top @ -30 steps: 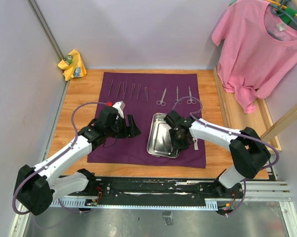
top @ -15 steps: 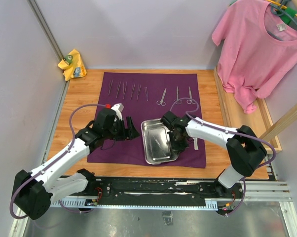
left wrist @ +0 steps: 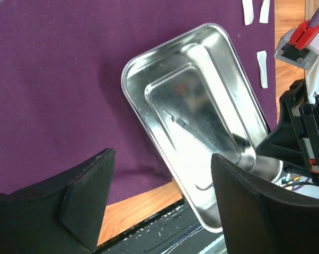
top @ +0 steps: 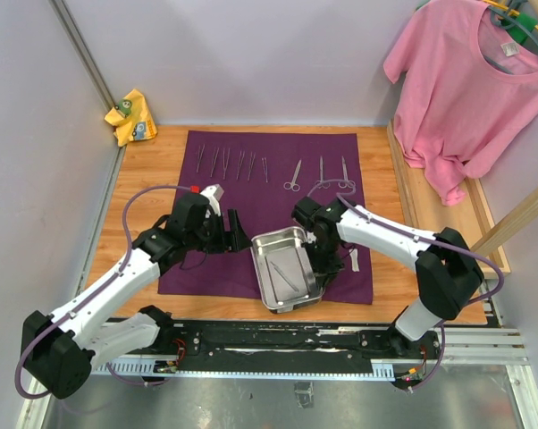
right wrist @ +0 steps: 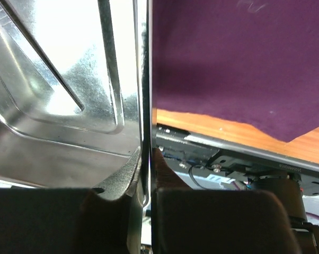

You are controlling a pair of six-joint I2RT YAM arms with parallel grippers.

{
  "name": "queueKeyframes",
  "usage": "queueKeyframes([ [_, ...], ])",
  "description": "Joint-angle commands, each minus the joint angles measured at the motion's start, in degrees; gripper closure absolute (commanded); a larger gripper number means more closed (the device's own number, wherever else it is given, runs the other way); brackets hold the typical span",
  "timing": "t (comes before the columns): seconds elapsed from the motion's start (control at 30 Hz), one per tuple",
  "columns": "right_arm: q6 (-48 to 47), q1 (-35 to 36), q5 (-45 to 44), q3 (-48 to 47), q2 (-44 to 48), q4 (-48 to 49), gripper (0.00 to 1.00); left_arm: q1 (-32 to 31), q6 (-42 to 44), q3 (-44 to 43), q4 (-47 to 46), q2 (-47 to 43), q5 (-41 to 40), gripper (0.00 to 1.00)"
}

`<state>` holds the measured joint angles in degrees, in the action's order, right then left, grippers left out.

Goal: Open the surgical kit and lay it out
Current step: Adjust the container in the surgical kit.

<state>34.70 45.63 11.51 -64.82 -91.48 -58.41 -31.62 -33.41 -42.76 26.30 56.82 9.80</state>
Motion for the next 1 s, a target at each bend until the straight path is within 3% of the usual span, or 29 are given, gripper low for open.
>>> queueKeyframes([
  [0.0, -2.4, -0.79, 7.6, -0.5, 2.39, -6.39, 0.99, 0.41, 1.19, -2.6, 1.46, -0.57, 0.74, 0.22],
  [0.37, -3.61, -5.24, 13.11, -1.38, 4.16, -8.28, 0.99, 0.41, 1.06, -3.69, 2.3, 1.33, 1.34, 0.22],
  [0.57, -4.02, -5.9, 10.36, -1.73, 3.42, -7.59, 0.99, 0.41, 1.09, -4.52, 2.49, 1.79, 0.66, 0.23],
  [0.97, 10.27, -0.73, -5.02, 9.25, 5.16, 15.31, 0.99, 0.41, 1.38, -3.94, 1.41, 3.56, -0.78, 0.22],
])
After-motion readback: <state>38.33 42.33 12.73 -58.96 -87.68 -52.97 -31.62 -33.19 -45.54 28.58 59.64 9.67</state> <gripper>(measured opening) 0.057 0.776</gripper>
